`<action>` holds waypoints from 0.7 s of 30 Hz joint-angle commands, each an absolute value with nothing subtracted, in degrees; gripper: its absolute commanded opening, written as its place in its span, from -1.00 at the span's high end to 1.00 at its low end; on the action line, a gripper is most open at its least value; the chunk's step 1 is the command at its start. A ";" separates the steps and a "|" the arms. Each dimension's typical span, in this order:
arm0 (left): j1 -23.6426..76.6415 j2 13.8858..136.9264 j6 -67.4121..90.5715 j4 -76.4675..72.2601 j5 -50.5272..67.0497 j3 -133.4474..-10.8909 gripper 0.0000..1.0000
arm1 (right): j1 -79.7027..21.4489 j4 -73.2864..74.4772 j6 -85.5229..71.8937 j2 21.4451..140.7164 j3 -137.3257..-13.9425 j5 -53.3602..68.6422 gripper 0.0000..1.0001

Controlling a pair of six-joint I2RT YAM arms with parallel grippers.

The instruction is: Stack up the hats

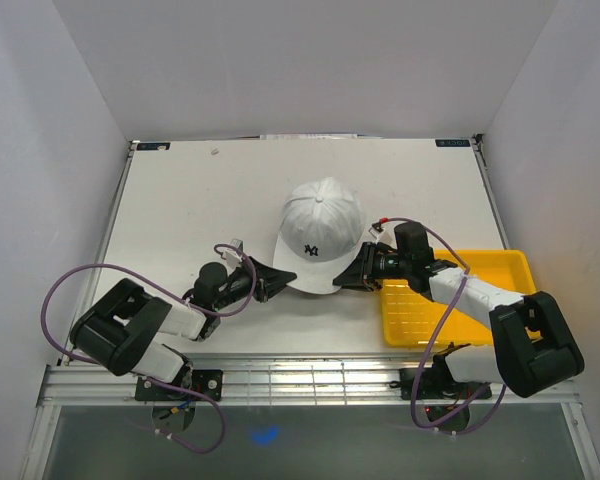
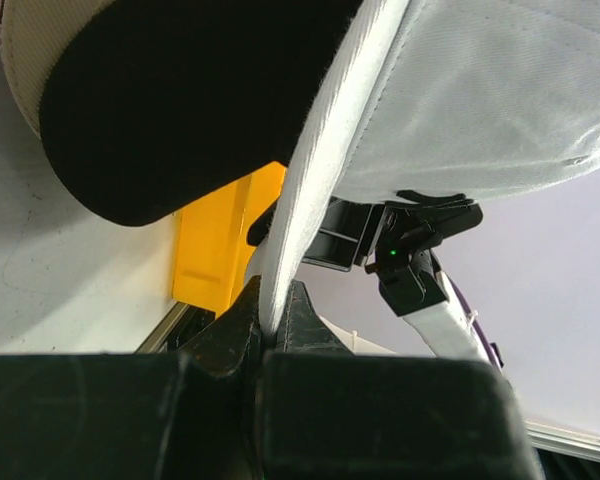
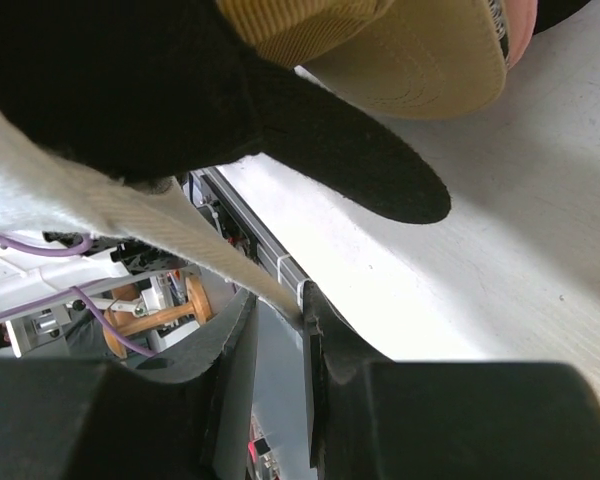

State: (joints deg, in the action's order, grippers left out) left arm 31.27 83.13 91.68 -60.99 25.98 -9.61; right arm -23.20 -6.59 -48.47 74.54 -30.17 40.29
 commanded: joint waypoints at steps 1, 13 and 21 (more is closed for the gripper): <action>31.03 84.02 90.88 -43.86 27.25 -6.85 1.00 | -19.69 2.81 -43.51 77.87 -26.98 20.22 0.70; 31.03 83.15 89.74 -42.01 26.72 -6.94 0.74 | -19.69 4.13 -43.07 76.73 -27.59 19.16 0.62; 31.03 79.02 87.63 -37.97 26.89 -9.14 0.18 | -19.69 6.59 -42.72 74.18 -30.58 18.98 0.30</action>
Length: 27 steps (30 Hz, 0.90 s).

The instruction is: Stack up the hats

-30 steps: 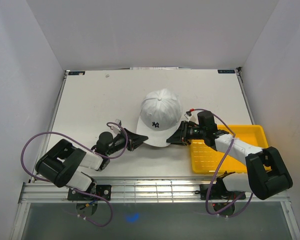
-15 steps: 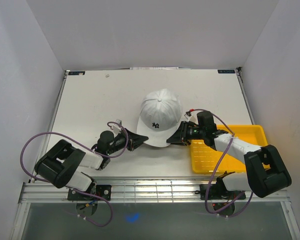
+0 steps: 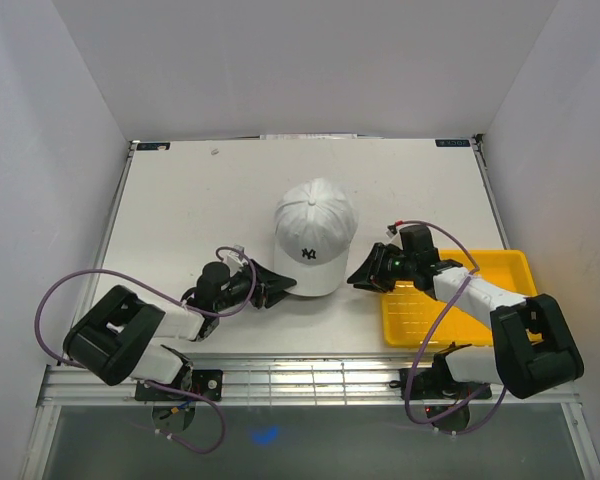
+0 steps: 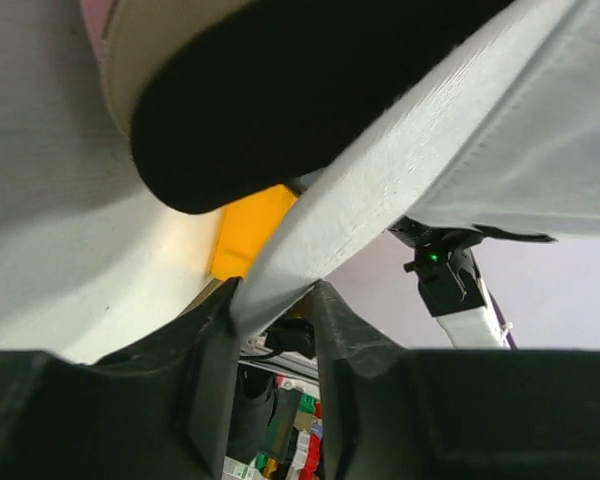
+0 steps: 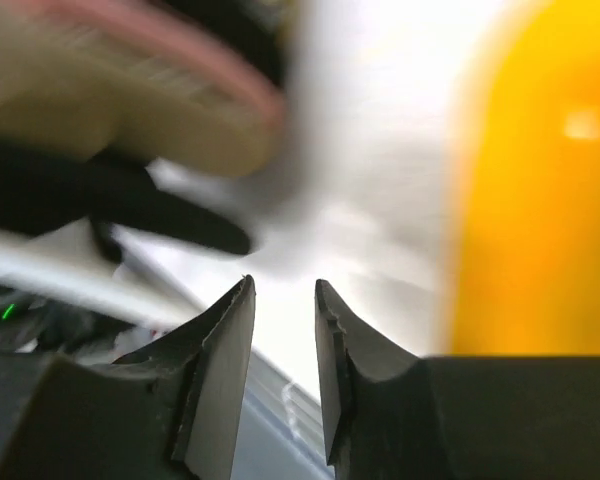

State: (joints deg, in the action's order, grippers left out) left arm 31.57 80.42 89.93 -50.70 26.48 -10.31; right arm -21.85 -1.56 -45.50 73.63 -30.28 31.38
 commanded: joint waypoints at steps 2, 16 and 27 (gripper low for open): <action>31.03 78.23 87.19 -37.18 26.89 -9.40 0.09 | -19.69 6.94 -42.63 74.18 -31.02 18.98 0.24; 31.03 73.05 85.08 -32.26 26.02 -10.46 -0.05 | -19.78 7.47 -43.07 70.05 -34.01 21.88 0.21; 30.76 58.28 72.97 -7.41 24.26 -20.89 -0.06 | -19.78 15.98 -41.31 63.29 -41.56 22.68 0.20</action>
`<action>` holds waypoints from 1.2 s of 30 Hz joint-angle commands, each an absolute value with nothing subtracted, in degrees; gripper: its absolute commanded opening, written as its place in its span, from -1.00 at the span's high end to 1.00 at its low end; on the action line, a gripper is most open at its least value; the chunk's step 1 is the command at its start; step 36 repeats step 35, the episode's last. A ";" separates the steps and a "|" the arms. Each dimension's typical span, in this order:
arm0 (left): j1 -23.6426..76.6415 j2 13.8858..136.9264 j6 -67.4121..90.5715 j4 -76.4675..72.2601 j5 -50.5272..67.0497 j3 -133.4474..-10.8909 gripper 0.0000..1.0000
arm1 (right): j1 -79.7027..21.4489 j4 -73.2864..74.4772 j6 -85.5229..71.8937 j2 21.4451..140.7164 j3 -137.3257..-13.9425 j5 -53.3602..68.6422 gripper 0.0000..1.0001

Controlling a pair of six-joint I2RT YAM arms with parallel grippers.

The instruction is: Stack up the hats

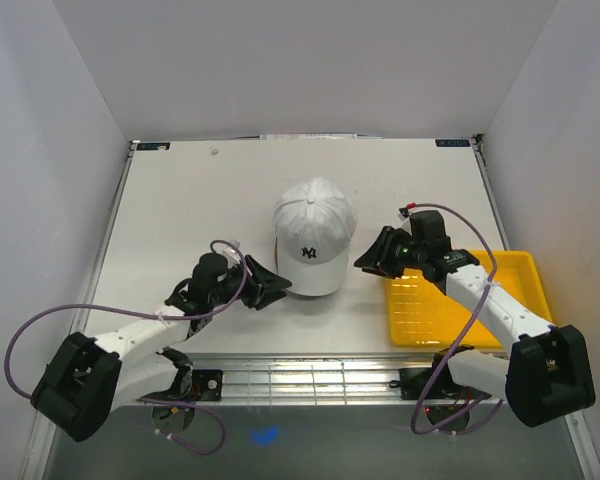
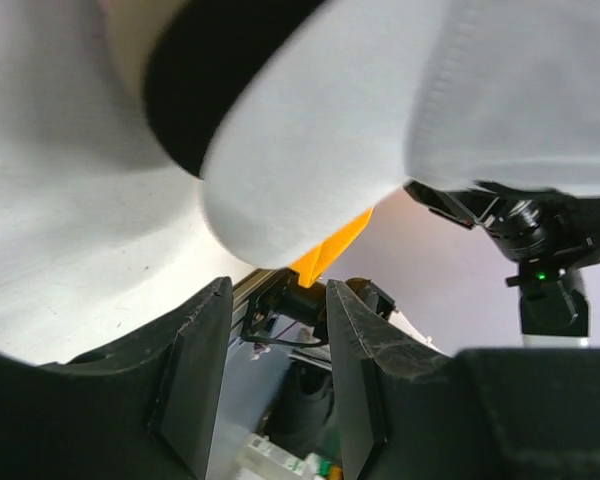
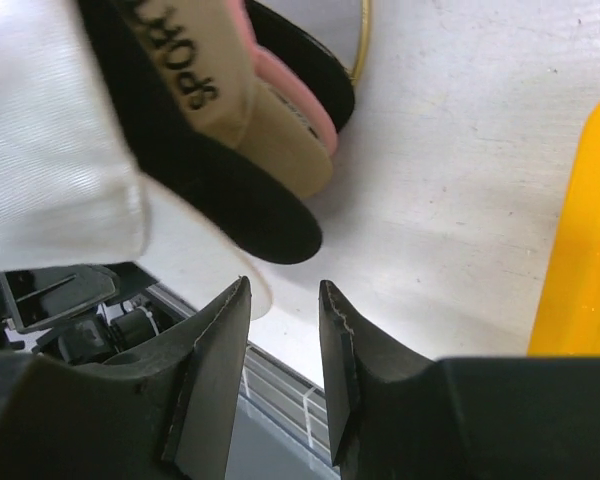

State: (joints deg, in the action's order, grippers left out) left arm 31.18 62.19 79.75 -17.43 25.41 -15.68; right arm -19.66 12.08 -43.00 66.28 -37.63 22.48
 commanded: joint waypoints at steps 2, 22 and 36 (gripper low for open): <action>30.76 55.91 69.45 -0.02 23.65 -24.15 -0.07 | -19.78 18.09 -40.43 61.18 -43.32 21.80 0.19; 30.85 50.53 42.28 36.82 20.31 -57.56 -0.08 | -19.78 41.31 -29.36 48.96 -60.73 8.62 0.18; 30.85 53.79 37.00 41.40 18.37 -67.76 -0.08 | -19.78 38.67 -27.16 49.22 -64.69 3.52 0.06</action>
